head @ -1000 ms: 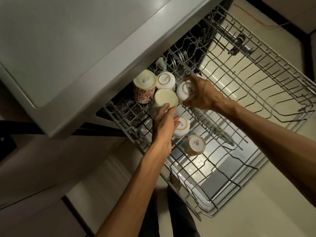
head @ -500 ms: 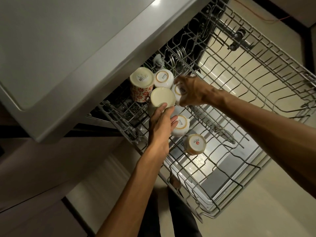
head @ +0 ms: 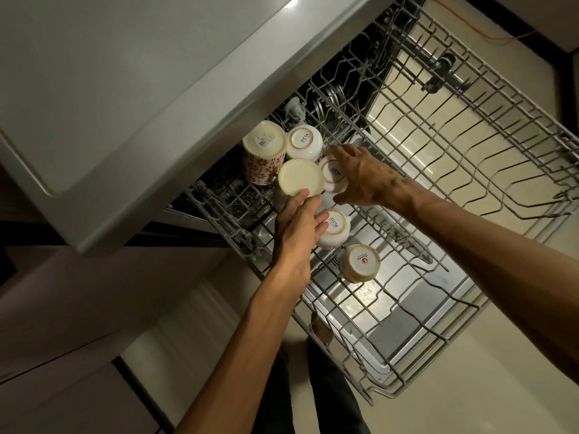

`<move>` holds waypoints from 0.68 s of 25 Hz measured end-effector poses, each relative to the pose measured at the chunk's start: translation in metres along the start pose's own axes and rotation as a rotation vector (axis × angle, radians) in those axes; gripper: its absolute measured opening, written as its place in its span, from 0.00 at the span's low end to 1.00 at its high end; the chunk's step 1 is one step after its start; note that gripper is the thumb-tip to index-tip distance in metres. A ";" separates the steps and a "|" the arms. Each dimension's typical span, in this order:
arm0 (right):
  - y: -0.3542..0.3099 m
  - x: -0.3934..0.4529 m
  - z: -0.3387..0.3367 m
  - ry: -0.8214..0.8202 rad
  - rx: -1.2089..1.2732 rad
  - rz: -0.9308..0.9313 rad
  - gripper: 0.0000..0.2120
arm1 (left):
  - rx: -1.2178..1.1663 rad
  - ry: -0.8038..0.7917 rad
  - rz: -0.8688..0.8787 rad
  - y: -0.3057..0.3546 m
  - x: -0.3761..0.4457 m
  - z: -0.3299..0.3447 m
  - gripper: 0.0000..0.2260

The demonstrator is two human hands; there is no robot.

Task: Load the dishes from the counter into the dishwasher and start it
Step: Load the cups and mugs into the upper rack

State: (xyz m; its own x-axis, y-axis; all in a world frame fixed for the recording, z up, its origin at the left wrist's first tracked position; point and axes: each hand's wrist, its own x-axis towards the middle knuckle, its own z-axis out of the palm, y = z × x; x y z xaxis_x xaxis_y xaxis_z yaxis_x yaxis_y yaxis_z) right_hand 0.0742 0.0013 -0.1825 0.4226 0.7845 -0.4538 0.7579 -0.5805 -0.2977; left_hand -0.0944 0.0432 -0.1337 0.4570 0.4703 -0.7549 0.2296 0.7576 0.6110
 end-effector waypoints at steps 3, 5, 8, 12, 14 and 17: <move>-0.001 -0.021 -0.010 0.057 0.107 0.038 0.47 | 0.123 0.011 0.076 0.000 -0.007 -0.004 0.15; -0.006 -0.044 -0.018 0.141 0.245 0.053 0.41 | 0.219 0.005 0.142 0.002 -0.014 -0.005 0.15; -0.025 -0.086 -0.032 0.311 0.362 0.052 0.31 | 0.300 -0.005 0.215 0.010 -0.033 -0.009 0.18; -0.061 -0.134 -0.058 0.484 0.454 -0.007 0.22 | 0.301 -0.006 0.273 0.029 -0.076 -0.010 0.16; -0.080 -0.153 -0.072 0.516 0.467 -0.041 0.20 | 0.293 -0.015 0.317 0.039 -0.104 -0.011 0.14; -0.112 -0.179 -0.093 0.542 0.457 -0.124 0.19 | 0.300 0.001 0.405 0.054 -0.147 -0.020 0.13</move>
State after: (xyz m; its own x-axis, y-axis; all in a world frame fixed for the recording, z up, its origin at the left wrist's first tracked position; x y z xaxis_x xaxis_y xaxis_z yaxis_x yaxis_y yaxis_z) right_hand -0.0402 -0.0535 0.0097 0.6241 0.7796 0.0511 0.5823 -0.4206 -0.6957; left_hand -0.1660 0.0240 0.0059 0.5596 0.7002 -0.4433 0.2713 0.3506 0.8964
